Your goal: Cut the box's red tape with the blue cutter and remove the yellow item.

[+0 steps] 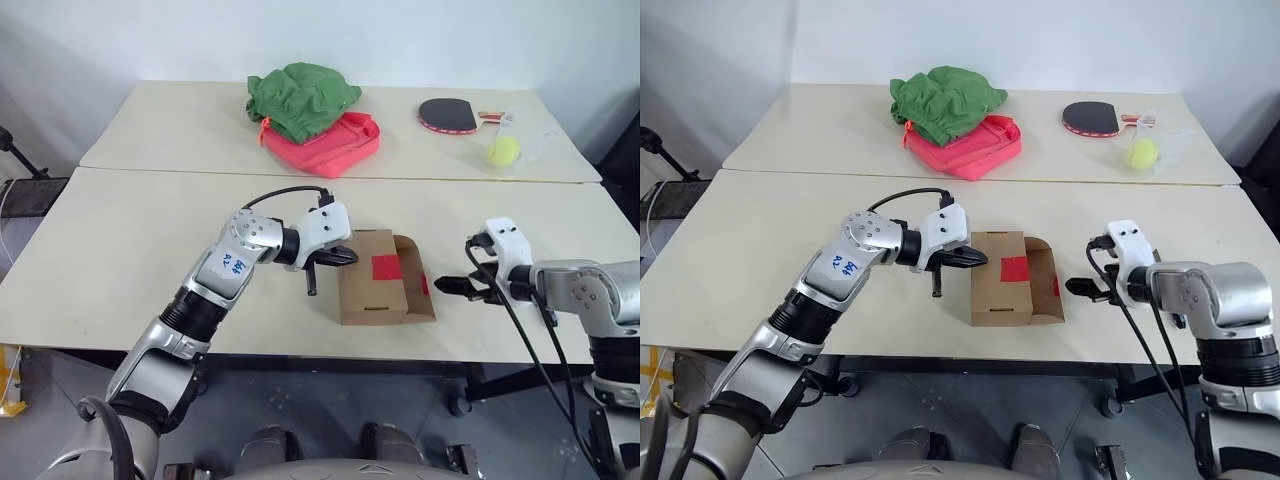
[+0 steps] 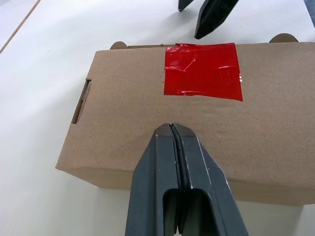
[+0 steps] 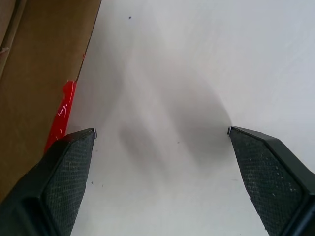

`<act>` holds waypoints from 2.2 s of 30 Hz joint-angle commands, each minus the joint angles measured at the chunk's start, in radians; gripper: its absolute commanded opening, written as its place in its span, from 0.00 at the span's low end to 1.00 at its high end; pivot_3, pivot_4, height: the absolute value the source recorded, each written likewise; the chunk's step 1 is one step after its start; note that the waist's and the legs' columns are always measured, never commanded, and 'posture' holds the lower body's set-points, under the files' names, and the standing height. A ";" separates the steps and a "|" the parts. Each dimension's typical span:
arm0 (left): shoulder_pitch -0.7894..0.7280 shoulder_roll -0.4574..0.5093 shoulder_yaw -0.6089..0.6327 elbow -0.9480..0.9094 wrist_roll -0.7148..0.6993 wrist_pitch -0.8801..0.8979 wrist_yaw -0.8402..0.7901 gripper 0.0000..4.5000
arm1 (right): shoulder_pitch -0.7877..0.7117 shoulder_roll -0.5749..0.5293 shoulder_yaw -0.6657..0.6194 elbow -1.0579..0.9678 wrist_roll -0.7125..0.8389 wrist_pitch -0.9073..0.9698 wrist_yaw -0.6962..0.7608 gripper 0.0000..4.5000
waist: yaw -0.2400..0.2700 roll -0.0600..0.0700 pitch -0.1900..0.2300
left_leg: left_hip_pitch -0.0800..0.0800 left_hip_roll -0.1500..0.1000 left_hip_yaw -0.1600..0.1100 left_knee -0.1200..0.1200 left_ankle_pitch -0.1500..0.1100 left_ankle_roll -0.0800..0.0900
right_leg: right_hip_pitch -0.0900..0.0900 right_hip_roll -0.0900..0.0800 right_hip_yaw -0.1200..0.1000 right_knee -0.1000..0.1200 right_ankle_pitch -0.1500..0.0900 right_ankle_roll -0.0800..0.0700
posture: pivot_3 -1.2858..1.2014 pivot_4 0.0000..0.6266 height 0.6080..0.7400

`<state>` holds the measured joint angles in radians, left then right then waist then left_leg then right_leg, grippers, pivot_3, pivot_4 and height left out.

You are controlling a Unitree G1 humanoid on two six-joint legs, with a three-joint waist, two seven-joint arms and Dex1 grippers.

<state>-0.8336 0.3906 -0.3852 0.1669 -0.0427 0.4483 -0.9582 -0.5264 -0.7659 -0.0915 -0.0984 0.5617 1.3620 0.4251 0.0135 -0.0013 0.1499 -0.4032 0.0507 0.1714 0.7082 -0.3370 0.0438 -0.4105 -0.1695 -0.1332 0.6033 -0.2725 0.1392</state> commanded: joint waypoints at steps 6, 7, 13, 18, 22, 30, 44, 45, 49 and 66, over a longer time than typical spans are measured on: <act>0.061 0.012 -0.050 0.054 0.044 0.072 -0.016 0.00 | -0.008 0.005 -0.073 -0.057 -0.003 -0.016 0.012 1.00 | -0.003 0.000 0.000 | 0.000 0.001 0.000 0.000 0.000 0.000 | 0.000 0.000 0.000 0.000 0.000 0.000 | 0.52 0.24 1.00; 0.062 0.013 -0.048 0.051 0.044 0.072 -0.016 0.00 | -0.023 -0.005 -0.079 -0.059 0.001 -0.015 0.019 1.00 | -0.003 0.000 0.000 | 0.000 0.001 0.000 0.000 0.000 0.000 | 0.000 0.000 0.000 0.000 0.000 0.000 | 0.52 0.24 1.00; 0.067 0.015 -0.044 0.044 0.044 0.074 -0.013 0.00 | -0.091 0.019 -0.067 -0.074 0.044 0.028 0.053 1.00 | -0.007 0.000 0.000 | 0.000 0.003 0.000 0.000 0.000 0.000 | -0.001 0.000 0.000 0.000 0.000 0.000 | 0.52 0.24 1.00; 0.072 0.010 -0.045 0.037 0.043 0.078 -0.012 0.00 | -0.073 0.036 0.063 -0.057 -0.037 -0.061 0.040 1.00 | -0.011 0.000 0.000 | 0.000 0.003 0.000 -0.001 0.000 0.000 | -0.001 0.000 0.000 0.000 0.000 0.000 | 0.52 0.24 1.00; 0.075 0.011 -0.042 0.027 0.042 0.083 -0.012 0.00 | -0.051 -0.002 0.197 -0.044 -0.147 -0.183 0.054 1.00 | -0.012 0.000 0.000 | 0.000 0.002 0.000 -0.001 0.000 0.000 | -0.001 0.000 0.000 -0.001 0.000 0.000 | 0.52 0.24 1.00; 0.077 0.021 -0.031 0.012 0.038 0.091 -0.011 0.00 | -0.002 0.033 0.163 -0.030 -0.163 -0.222 0.068 1.00 | -0.015 -0.001 -0.001 | 0.000 0.000 0.001 -0.003 0.000 0.000 | 0.000 0.000 -0.001 -0.002 0.000 0.000 | 0.52 0.24 1.00; 0.072 0.021 -0.007 0.016 0.009 0.032 -0.055 0.00 | -0.071 -0.025 -0.049 0.321 0.175 0.020 0.503 1.00 | -0.017 -0.001 -0.001 | 0.000 0.002 0.001 -0.007 0.000 0.000 | -0.001 0.000 -0.001 -0.003 0.000 0.000 | 0.52 0.24 1.00; 0.073 0.022 -0.004 0.015 0.008 0.031 -0.055 0.00 | -0.079 -0.026 -0.021 0.353 0.157 -0.002 0.517 1.00 | -0.017 -0.001 -0.001 | 0.000 0.000 0.002 -0.007 0.000 0.000 | -0.002 0.000 -0.001 -0.004 0.000 0.000 | 0.52 0.24 1.00; 0.083 0.021 0.005 0.007 0.000 0.026 -0.060 0.00 | -0.140 0.010 0.050 0.496 0.100 -0.102 0.573 1.00 | -0.019 -0.001 -0.001 | 0.001 -0.001 0.003 -0.008 0.000 -0.001 | -0.002 0.000 -0.001 -0.004 0.000 0.000 | 0.52 0.24 1.00; 0.104 0.048 0.023 -0.041 -0.003 0.061 -0.059 0.00 | -0.241 0.107 0.295 0.669 -0.073 -0.204 0.774 0.37 | -0.041 -0.003 -0.002 | 0.007 0.001 0.003 -0.011 0.000 -0.005 | 0.000 0.002 -0.002 0.001 0.000 0.000 | 0.52 0.24 1.00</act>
<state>-0.7728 0.4330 -0.3119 0.0944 -0.0626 0.4751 -0.9966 -0.7768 -0.6769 0.1515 0.5445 0.5211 1.1506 1.1859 -0.0278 -0.0042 0.1477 -0.3958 0.0516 0.1744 0.6976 -0.3370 0.0389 -0.4104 -0.1674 -0.1348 0.6042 -0.2727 0.1390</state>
